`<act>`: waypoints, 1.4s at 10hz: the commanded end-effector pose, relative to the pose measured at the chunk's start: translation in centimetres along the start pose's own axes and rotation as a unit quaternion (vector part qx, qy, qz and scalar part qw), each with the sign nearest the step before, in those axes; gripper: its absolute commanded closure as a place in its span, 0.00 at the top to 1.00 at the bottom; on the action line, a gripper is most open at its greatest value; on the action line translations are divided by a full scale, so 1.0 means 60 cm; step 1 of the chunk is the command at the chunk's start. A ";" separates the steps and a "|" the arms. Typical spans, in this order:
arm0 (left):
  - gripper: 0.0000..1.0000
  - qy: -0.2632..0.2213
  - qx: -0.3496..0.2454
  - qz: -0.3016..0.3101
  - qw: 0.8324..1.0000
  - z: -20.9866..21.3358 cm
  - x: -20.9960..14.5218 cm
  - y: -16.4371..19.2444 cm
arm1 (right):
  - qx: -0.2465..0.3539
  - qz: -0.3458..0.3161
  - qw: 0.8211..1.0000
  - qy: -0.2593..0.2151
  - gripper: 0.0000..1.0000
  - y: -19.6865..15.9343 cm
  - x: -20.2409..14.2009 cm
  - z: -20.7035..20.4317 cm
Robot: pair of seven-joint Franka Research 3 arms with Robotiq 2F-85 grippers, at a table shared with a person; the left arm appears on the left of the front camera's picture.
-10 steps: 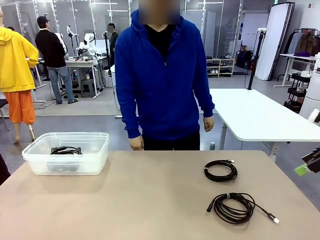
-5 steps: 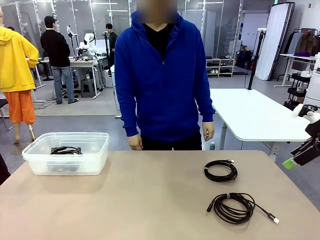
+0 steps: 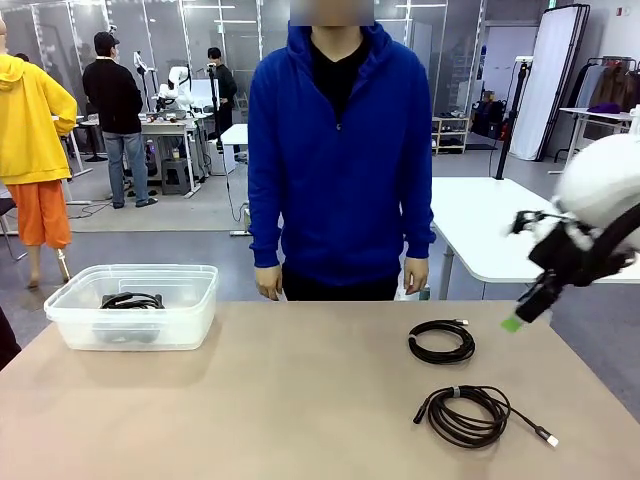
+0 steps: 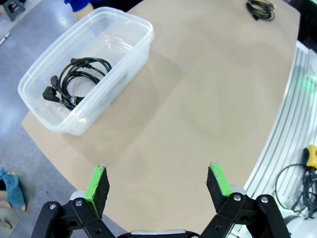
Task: Organize and store the cables.
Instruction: Place the USB Extension Cable into the Organizing box.
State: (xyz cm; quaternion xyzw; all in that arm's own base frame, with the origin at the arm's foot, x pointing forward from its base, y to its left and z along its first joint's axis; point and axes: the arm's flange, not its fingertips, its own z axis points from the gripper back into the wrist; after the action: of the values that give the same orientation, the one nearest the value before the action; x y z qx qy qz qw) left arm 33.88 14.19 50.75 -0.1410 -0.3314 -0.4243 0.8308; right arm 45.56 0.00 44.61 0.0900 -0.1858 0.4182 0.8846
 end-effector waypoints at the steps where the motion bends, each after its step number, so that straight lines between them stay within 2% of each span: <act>1: 1.00 -0.002 0.003 -0.002 1.000 0.000 0.001 0.001 | -0.012 0.008 0.998 0.056 1.00 -0.003 0.046 -0.050; 3: 1.00 -0.002 0.003 -0.002 1.000 0.000 0.001 0.001 | -0.013 0.029 0.995 0.093 1.00 0.005 0.070 -0.113; 8: 1.00 -0.002 0.003 -0.002 1.000 0.000 0.001 0.001 | 0.032 0.087 0.981 0.173 1.00 0.034 0.071 -0.228; 14: 1.00 -0.002 0.003 -0.002 1.000 0.000 0.001 0.001 | 0.049 0.116 0.970 0.209 1.00 0.051 0.065 -0.297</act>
State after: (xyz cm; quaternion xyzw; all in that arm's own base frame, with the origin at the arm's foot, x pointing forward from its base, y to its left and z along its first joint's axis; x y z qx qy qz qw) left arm 33.87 14.20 50.76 -0.1407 -0.3314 -0.4241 0.8310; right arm 49.30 9.90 29.74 0.0343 0.0049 0.5387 0.8418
